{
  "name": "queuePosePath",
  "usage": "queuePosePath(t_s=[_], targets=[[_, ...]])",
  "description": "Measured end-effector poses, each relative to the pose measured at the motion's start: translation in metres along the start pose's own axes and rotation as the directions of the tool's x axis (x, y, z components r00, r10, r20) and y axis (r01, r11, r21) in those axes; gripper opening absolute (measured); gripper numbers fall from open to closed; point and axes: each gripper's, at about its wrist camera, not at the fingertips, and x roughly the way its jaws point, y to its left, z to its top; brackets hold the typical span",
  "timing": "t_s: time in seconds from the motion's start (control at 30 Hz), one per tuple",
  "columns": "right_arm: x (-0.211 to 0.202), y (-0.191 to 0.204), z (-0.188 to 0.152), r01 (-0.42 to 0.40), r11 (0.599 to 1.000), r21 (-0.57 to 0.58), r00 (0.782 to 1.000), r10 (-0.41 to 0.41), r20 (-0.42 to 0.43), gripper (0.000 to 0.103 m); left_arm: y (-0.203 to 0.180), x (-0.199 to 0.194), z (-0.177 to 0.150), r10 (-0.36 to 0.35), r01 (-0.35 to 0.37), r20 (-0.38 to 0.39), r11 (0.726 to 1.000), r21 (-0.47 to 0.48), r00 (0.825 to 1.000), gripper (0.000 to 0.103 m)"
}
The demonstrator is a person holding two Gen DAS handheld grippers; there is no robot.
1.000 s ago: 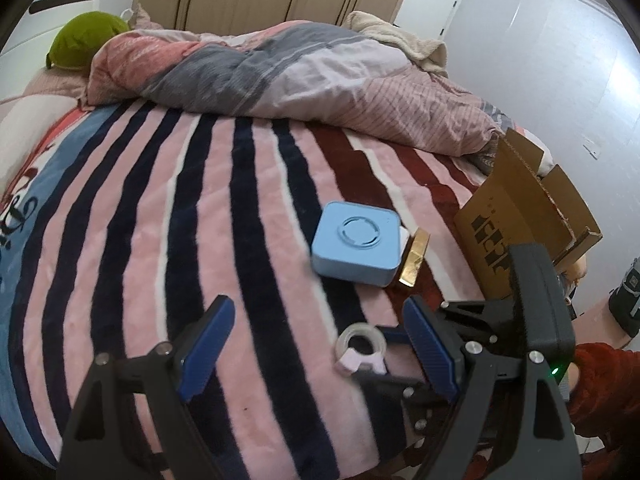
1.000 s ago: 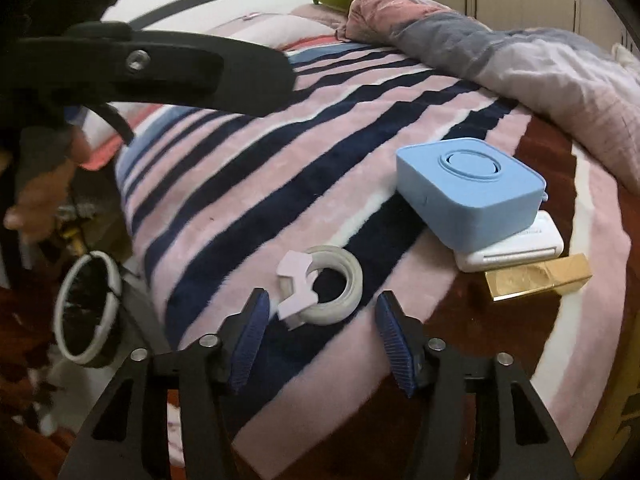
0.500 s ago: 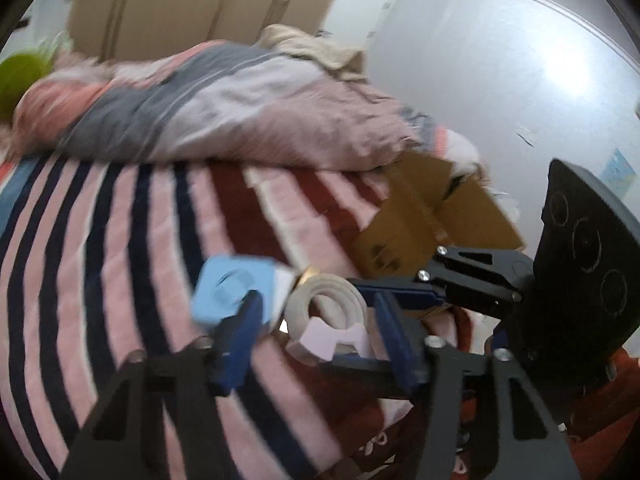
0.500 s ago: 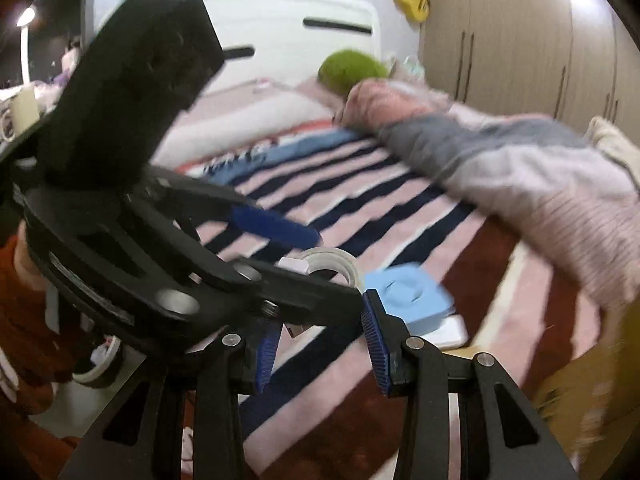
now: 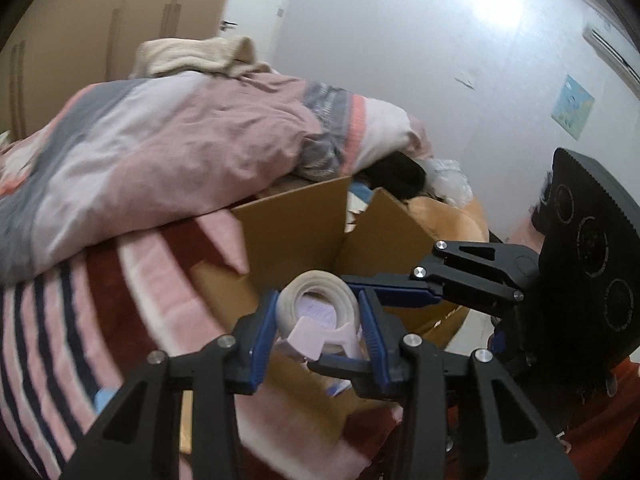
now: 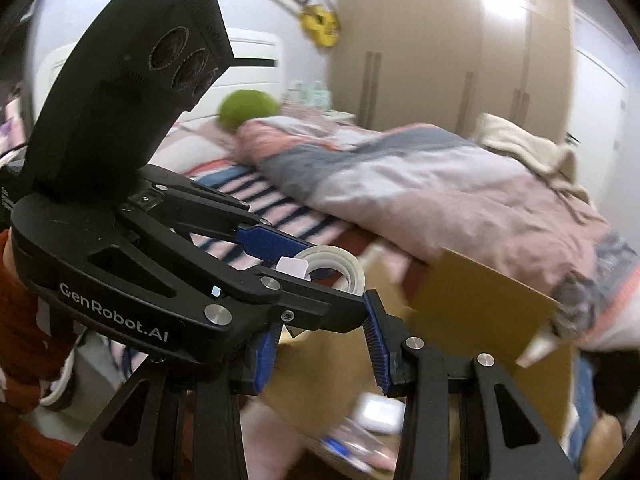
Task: Organize rigid objects
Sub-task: 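Carry the tape roll into the cardboard box and open the right tool, then reach the right tool to the light-blue square case and grasp it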
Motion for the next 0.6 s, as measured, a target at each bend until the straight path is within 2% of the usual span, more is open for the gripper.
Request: queuePosePath(t_s=[0.2, 0.27, 0.3, 0.33, 0.37, 0.4, 0.53, 0.57, 0.6], targets=[[-0.004, -0.046, -0.013, 0.087, 0.994, 0.069, 0.993, -0.081, -0.082, 0.035, -0.018, 0.045, 0.023, -0.045, 0.046, -0.055, 0.999, 0.018, 0.997, 0.039], [-0.002, -0.056, -0.017, 0.106, 0.990, 0.092, 0.989, -0.095, -0.112, 0.035, -0.023, 0.051, 0.025, -0.031, 0.032, -0.056, 0.999, 0.027, 0.998, 0.054], [-0.008, -0.064, -0.023, 0.108, 0.989, 0.100, 0.988, -0.095, -0.123, 0.040, -0.026, 0.052, 0.025, -0.022, 0.024, -0.048, 0.999, 0.030, 0.999, 0.068], [-0.010, -0.068, -0.026, 0.108, 0.988, 0.106, 0.987, -0.094, -0.134, 0.045, -0.027, 0.051, 0.025, -0.023, 0.024, -0.041, 0.999, 0.030, 0.999, 0.072], [-0.010, -0.070, -0.027, 0.112, 0.988, 0.109, 0.985, -0.097, -0.140, 0.057, -0.027, 0.052, 0.026, -0.027, 0.029, -0.037, 0.999, 0.029, 0.999, 0.072], [-0.011, -0.071, -0.028, 0.123, 0.986, 0.109, 0.984, -0.107, -0.140, 0.063, -0.027, 0.051, 0.027, -0.030, 0.031, -0.034, 0.999, 0.025, 0.999, 0.072], [-0.015, -0.072, -0.032, 0.135, 0.985, 0.107, 0.982, -0.119, -0.144, 0.063, -0.023, 0.043, 0.027, 0.002, -0.001, -0.015, 1.000, 0.019, 1.000, 0.074], [-0.015, -0.071, -0.031, 0.134, 0.985, 0.109, 0.982, -0.118, -0.145, 0.066, -0.021, 0.038, 0.026, 0.009, -0.009, -0.009, 1.000, 0.018, 1.000, 0.074], [-0.015, -0.071, -0.030, 0.133, 0.985, 0.110, 0.983, -0.117, -0.144, 0.073, -0.021, 0.036, 0.026, 0.013, -0.013, -0.004, 1.000, 0.016, 1.000, 0.074]])
